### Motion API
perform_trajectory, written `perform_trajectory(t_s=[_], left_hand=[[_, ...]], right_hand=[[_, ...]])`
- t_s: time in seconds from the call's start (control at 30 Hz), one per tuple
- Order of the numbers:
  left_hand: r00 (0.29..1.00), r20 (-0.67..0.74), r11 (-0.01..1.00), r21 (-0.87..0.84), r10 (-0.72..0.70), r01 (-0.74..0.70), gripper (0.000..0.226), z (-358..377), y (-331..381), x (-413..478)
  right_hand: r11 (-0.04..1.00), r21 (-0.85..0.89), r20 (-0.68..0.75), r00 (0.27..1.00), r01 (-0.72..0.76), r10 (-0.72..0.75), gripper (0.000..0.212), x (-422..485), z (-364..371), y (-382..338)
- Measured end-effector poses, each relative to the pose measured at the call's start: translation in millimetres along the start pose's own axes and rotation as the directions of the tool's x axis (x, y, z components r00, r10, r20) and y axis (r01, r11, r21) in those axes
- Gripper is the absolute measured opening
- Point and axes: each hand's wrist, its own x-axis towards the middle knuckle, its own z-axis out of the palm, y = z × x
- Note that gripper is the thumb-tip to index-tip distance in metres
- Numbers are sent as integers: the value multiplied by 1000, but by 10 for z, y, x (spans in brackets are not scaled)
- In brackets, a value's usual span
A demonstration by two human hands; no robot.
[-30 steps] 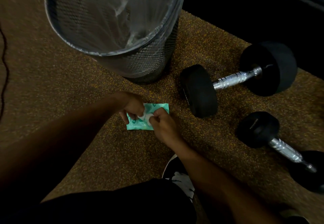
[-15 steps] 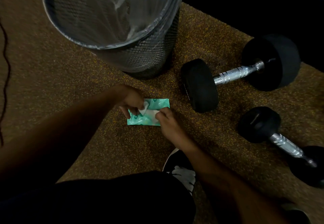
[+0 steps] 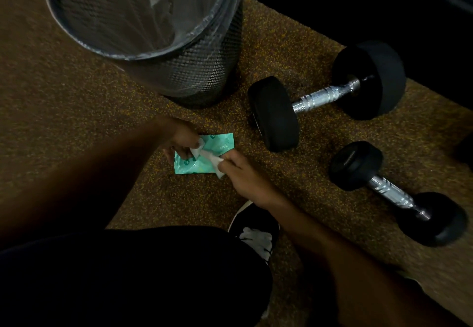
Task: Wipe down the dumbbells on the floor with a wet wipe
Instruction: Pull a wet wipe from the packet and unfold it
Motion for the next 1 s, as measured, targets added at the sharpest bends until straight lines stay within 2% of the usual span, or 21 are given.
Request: perform_trajectory(t_s=[0.07,0.13,0.2,0.3,0.37,0.43,0.5,0.57,0.67,0.8,0.9,1.0], left_hand=[[999,-37,999,38,8,-6,31,14,-1,15],[997,-71,996,84,38,-32,32,36,-23,20],[994,-81,991,115,75,-65,36,59,-42,-11],[996,-48,955,292,69,-53,58,93,15,-214],[1000,-3,882,470,-2,3,62,138,143,-448],[1000,8,738,675,-17,7,52,174,370,-718],[999,30,613,788,46,-52,45,227,674,-1057],[971,107,574,790,215,-214,41,289,967,-1420],[823,140,545,686,550,-481,52,370,1382,-2032],[576,-24,415,718,817,-558,79,545,1767,-2830],[418,-89,385,595,904,-706,64,735,1921,-3210],[328,-160,363,500,931,-786,42,993,2030,-3416]], right_hand=[[985,170,-49,999,-1,10,10,-59,-59,-97],[948,317,-96,994,-24,57,16,-137,-158,-167],[935,351,-120,988,-46,94,21,-241,-306,-183],[951,300,-115,987,-74,113,20,-448,-577,-198],[963,260,-134,986,-66,104,18,-635,-776,-223],[973,231,-200,977,-28,75,18,-822,-975,-272],[979,204,-247,967,-6,58,16,-1027,-1139,-342],[984,179,-275,961,22,29,14,-1215,-1276,-434],[982,156,-339,940,108,-50,13,-1571,-1487,-701],[938,219,-438,886,270,-153,19,-2199,-1842,-1173],[898,253,-476,855,360,-208,18,-2750,-2088,-1448],[878,266,-503,834,397,-225,9,-3194,-2249,-1505]])
